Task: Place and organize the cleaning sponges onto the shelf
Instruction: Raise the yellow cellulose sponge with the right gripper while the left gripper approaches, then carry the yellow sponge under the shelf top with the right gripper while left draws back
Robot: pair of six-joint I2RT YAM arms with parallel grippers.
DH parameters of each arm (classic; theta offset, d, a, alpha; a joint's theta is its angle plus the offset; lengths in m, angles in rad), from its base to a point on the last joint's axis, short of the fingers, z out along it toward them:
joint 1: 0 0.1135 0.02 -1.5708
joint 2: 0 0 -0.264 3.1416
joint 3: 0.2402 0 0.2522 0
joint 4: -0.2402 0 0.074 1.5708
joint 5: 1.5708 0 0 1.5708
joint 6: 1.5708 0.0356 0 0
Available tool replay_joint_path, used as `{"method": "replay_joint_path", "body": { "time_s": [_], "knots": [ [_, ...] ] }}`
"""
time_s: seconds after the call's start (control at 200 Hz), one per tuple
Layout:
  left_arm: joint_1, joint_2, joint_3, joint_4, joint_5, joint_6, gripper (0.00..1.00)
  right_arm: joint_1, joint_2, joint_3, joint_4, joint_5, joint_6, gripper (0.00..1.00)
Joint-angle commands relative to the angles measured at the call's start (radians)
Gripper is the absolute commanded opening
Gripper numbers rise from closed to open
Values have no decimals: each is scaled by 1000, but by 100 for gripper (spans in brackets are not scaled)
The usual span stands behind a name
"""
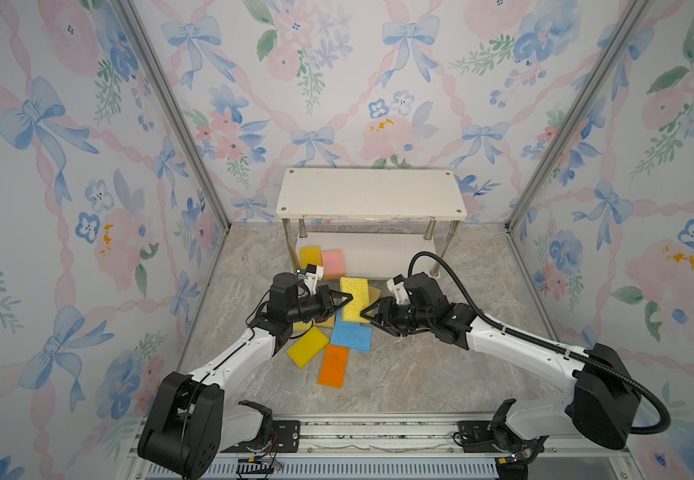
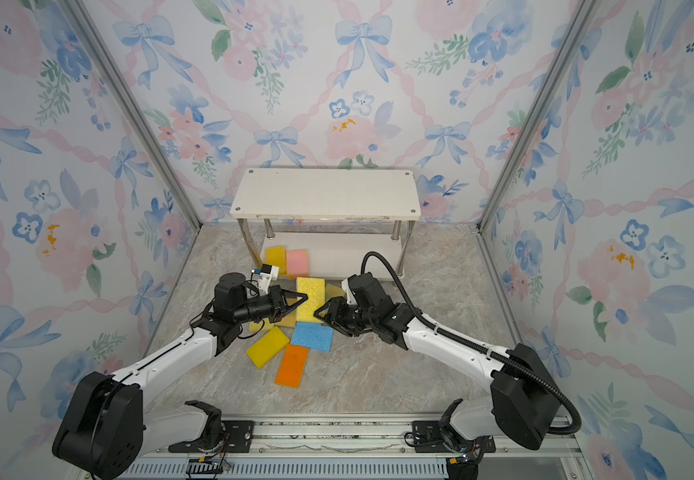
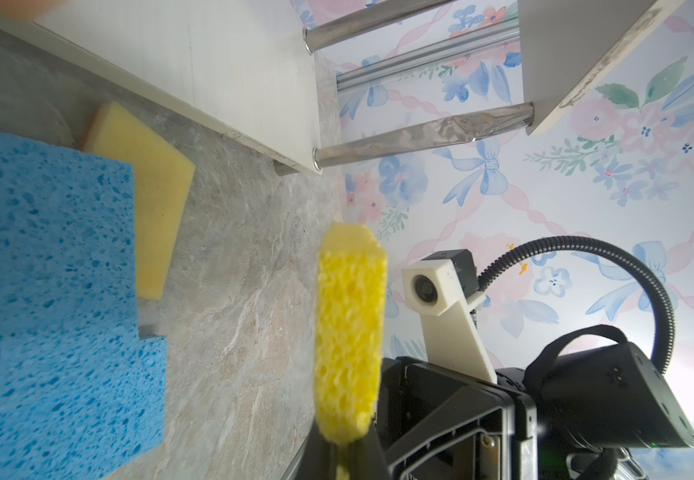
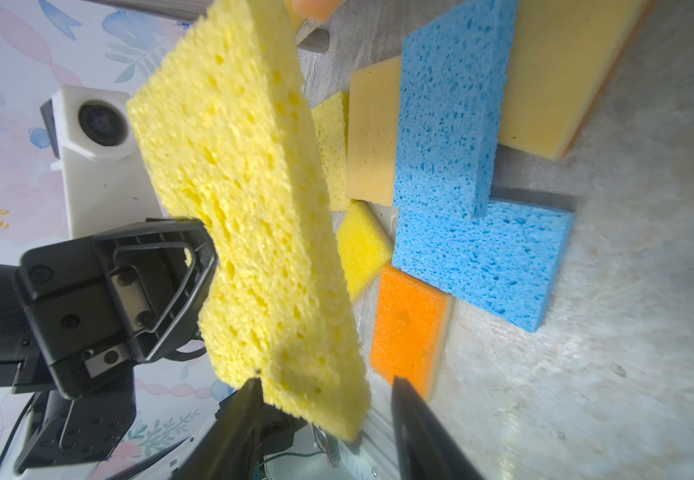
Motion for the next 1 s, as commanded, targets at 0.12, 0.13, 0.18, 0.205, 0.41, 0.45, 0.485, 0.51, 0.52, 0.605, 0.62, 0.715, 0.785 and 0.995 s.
{"method": "replay_joint_path", "body": {
  "time_s": [0.12,0.13,0.18,0.205,0.41,0.45,0.485,0.51,0.52,0.605,0.62,0.715,0.785,0.995],
  "knots": [
    [6,-5,15,25,-3,-10,5,17,-20,-14,44,-15,11,48],
    [6,-5,15,25,-3,-10,5,17,-20,-14,43,-14,11,48],
    [6,-7,12,25,-4,-11,5,18,-22,-16,48,-16,12,47],
    [7,-8,10,25,-4,-11,5,18,-21,-15,48,-17,13,47],
    [8,-14,1,25,-11,-11,4,29,-13,-14,56,-32,18,45],
    [7,-15,-1,25,-10,-13,4,31,-14,-15,53,-29,19,43],
    [7,-15,0,25,-9,-12,4,32,-16,-14,52,-27,19,42],
    [7,-15,-1,25,-9,-13,4,31,-16,-14,52,-26,17,40],
    [6,-15,0,25,-9,-13,4,31,-15,-14,52,-26,17,39],
    [7,-15,-2,25,-9,-15,4,32,-14,-12,55,-23,18,30],
    [6,-15,-2,25,-9,-16,4,33,-14,-12,56,-23,19,28],
    [6,-16,-2,25,-9,-16,4,34,-16,-10,55,-15,17,19],
    [7,-18,-3,25,-9,-16,4,34,-17,-4,41,-6,11,16],
    [40,-50,0,-83,-37,42,45,28,-42,21,-65,75,-24,12]
  ]
}}
